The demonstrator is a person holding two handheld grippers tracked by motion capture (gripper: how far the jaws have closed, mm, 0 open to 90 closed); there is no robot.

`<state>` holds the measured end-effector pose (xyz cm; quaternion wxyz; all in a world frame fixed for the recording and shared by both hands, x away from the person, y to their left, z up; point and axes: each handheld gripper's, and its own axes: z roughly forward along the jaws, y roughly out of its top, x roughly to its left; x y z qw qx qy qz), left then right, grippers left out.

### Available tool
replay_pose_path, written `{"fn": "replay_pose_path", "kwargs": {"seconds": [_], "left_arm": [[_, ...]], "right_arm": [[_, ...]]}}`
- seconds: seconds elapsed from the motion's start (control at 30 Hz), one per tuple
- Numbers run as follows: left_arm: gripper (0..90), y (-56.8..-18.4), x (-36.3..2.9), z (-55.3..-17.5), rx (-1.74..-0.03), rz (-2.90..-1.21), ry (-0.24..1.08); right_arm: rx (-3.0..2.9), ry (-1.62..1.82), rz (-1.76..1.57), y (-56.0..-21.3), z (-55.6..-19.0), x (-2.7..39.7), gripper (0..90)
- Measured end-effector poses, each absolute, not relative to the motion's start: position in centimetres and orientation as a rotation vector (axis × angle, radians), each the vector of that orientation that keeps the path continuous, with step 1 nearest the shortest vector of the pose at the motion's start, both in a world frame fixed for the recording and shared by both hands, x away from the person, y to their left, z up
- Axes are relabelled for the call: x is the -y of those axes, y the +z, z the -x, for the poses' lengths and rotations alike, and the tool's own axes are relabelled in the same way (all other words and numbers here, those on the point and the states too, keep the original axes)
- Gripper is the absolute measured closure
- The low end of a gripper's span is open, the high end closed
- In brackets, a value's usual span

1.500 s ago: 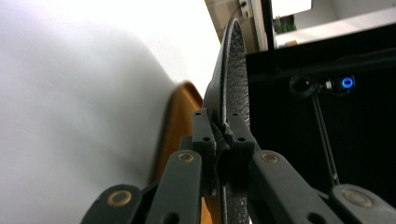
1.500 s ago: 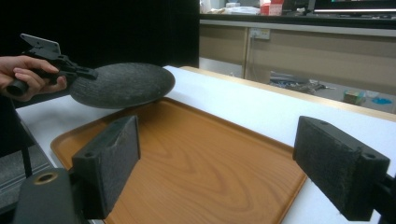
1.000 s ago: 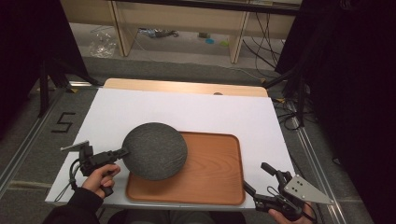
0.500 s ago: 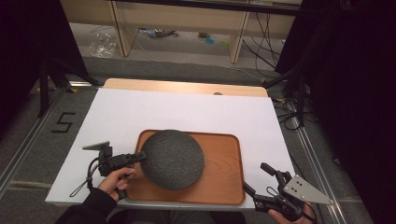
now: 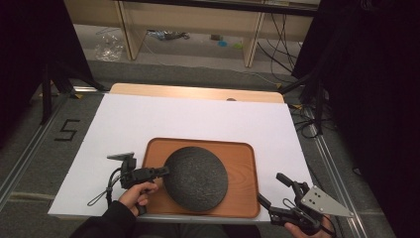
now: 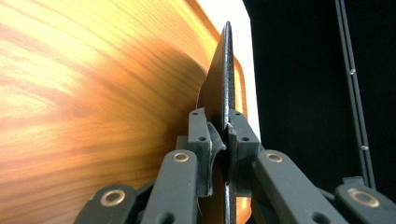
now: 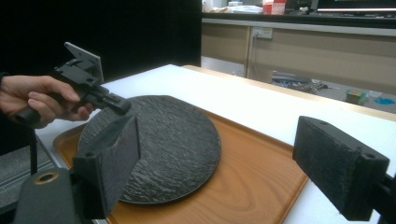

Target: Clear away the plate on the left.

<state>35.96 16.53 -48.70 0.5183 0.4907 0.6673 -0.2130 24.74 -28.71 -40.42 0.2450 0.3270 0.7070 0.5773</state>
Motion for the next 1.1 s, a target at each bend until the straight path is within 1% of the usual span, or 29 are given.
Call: {"fn": "replay_pose_path", "kwargs": {"seconds": [0.1, 0.13, 0.23, 0.33, 0.4, 0.63, 0.67, 0.77, 0.9, 1.1], "left_arm": [[83.0, -48.8, -16.6, -35.9, -1.593, -1.210, -0.492], [83.5, -49.0, -16.6, -35.9, -1.572, -1.236, -0.461], [83.6, -49.0, -16.7, -35.9, -1.560, -1.270, -0.465], [85.0, -49.1, -16.3, -35.6, -1.574, -1.298, -0.429], [84.9, -49.1, -16.3, -35.5, -1.571, -1.300, -0.432], [83.8, -49.3, -15.8, -35.6, -1.529, -1.405, -0.477], [83.5, -49.4, -15.7, -35.5, -1.527, -1.413, -0.461], [82.7, -49.3, -15.7, -35.5, -1.534, -1.431, -0.474], [82.1, -49.3, -15.5, -35.4, -1.523, -1.453, -0.451], [80.3, -49.4, -15.1, -35.3, -1.512, -1.492, -0.455]], "right_arm": [[-1.929, 1.592, -0.896, -40.5, -24.8, 28.6, 16.1], [-1.930, 1.576, -0.895, -40.4, -24.7, 28.7, 16.1], [-1.932, 1.589, -0.892, -40.5, -24.8, 28.6, 16.1], [-1.931, 1.577, -0.890, -40.4, -24.7, 28.7, 16.1], [-1.933, 1.591, -0.888, -40.5, -24.8, 28.6, 16.1], [-1.937, 1.583, -0.887, -40.4, -24.7, 28.6, 16.2], [-1.933, 1.579, -0.888, -40.4, -24.7, 28.6, 16.3], [-1.936, 1.595, -0.888, -40.5, -24.7, 28.6, 16.2], [-1.935, 1.601, -0.886, -40.5, -24.7, 28.5, 16.3], [-1.936, 1.600, -0.887, -40.5, -24.7, 28.5, 16.3]]}}
